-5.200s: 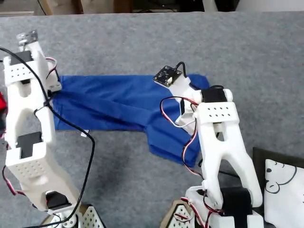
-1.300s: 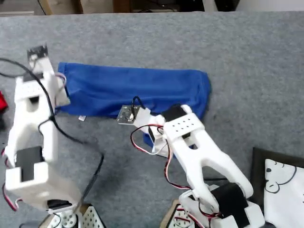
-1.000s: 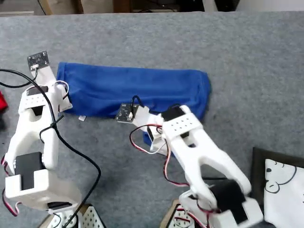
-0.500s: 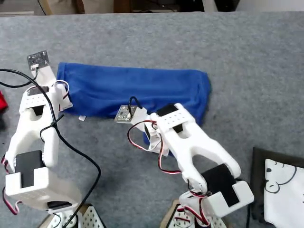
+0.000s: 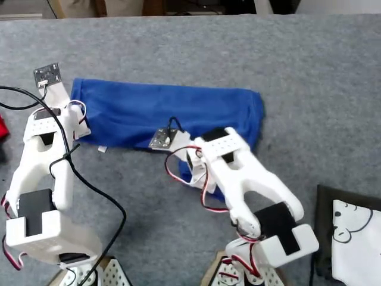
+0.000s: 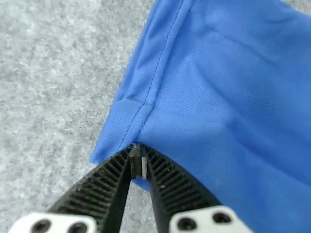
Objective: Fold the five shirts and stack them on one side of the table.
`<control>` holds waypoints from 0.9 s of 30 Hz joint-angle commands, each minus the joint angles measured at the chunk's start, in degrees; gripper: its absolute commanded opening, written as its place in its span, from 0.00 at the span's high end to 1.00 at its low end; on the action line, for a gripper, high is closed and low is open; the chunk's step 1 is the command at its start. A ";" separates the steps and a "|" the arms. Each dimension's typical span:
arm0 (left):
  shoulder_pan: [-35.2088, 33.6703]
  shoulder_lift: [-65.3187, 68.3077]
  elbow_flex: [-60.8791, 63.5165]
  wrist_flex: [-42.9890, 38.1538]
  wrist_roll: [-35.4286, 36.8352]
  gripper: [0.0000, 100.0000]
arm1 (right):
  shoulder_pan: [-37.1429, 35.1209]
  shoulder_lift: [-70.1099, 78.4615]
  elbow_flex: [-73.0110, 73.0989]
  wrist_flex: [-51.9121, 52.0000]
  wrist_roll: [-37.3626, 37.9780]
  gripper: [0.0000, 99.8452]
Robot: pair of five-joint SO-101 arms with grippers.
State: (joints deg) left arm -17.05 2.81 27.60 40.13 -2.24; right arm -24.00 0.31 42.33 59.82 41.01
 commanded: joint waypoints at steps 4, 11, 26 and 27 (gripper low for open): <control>-0.70 -0.22 -0.79 -0.88 0.26 0.98 | 1.63 3.74 -1.89 1.23 0.44 1.00; -0.62 -0.13 -0.88 -0.88 0.26 0.98 | 7.60 4.88 -9.98 3.69 0.18 1.00; -0.44 -0.13 -0.88 -0.88 0.26 0.98 | 8.84 31.60 -70.73 33.76 6.59 1.00; -0.44 -0.13 -0.88 -0.88 0.26 0.98 | 8.92 34.59 -76.79 36.04 7.21 1.00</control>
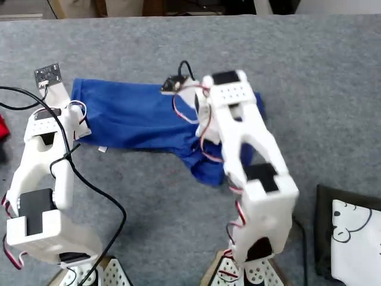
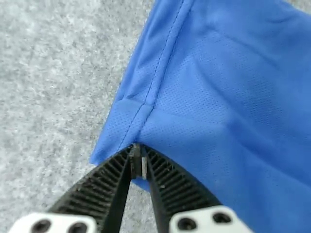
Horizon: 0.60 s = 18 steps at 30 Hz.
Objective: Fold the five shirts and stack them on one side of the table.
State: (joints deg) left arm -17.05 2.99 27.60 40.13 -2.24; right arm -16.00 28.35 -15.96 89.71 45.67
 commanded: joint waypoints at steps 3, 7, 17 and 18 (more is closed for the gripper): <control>-0.44 -0.22 -0.88 -0.88 0.26 0.98 | 0.92 15.34 -36.00 11.78 5.36 1.00; -0.44 -0.22 -0.88 -0.97 0.26 0.98 | 0.92 24.75 -50.15 12.48 7.03 1.00; -0.26 -0.22 -0.35 -2.29 0.18 0.98 | 2.68 27.12 -52.09 12.40 7.56 0.72; -0.26 -0.22 -0.35 -2.29 0.18 0.98 | 3.03 26.51 -52.09 12.40 7.56 0.68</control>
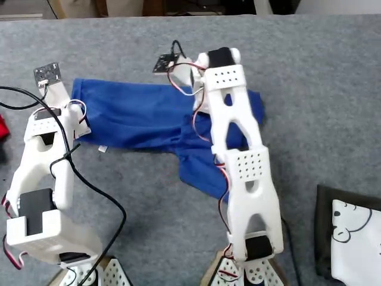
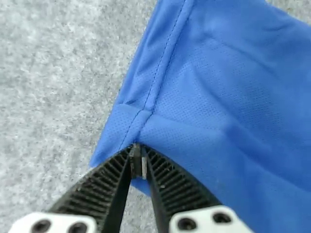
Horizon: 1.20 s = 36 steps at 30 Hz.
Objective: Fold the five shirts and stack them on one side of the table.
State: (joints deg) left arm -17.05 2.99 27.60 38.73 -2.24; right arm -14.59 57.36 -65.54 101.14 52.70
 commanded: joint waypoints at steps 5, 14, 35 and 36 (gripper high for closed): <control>-0.26 -0.22 -0.35 -0.88 0.18 0.98 | 1.63 -8.66 -1.80 1.23 -0.62 0.70; -0.26 -0.22 -0.35 -0.88 0.18 0.98 | -0.13 -30.73 28.97 0.88 -1.76 0.74; -0.26 -0.22 -0.35 -0.97 0.26 0.98 | -12.70 -62.81 100.09 -26.20 -16.79 0.73; -0.26 -0.22 -0.35 -0.97 0.26 0.98 | -12.79 -62.81 100.79 -26.73 -17.49 0.73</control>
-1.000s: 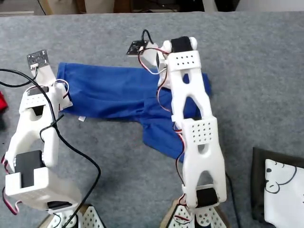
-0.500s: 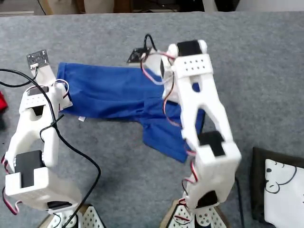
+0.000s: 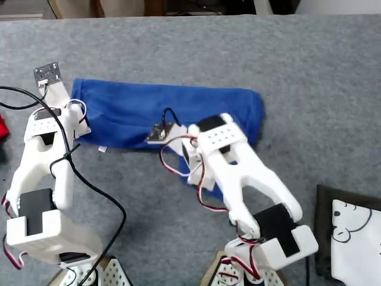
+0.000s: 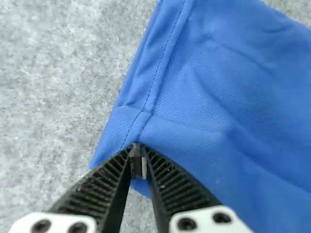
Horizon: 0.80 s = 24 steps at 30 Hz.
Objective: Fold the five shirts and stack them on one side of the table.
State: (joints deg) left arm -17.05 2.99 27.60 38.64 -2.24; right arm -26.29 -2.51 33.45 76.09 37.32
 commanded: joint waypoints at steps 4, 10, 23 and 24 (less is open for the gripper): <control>-0.26 -0.22 -0.35 -0.88 0.26 0.98 | -1.10 -2.86 3.21 -2.90 -4.22 0.73; -0.26 -0.22 -0.35 -0.88 0.26 0.98 | -1.10 -2.51 4.97 -6.33 -5.98 0.73; -0.26 -0.22 -0.35 -0.79 0.26 0.98 | -0.92 5.49 11.38 -13.54 -5.89 0.73; -0.26 -0.22 -0.35 -0.70 0.26 0.98 | -0.92 7.52 10.24 -12.84 -5.98 0.73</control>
State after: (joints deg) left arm -17.05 2.99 27.60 38.64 -2.24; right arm -26.73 -0.48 44.09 63.69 31.60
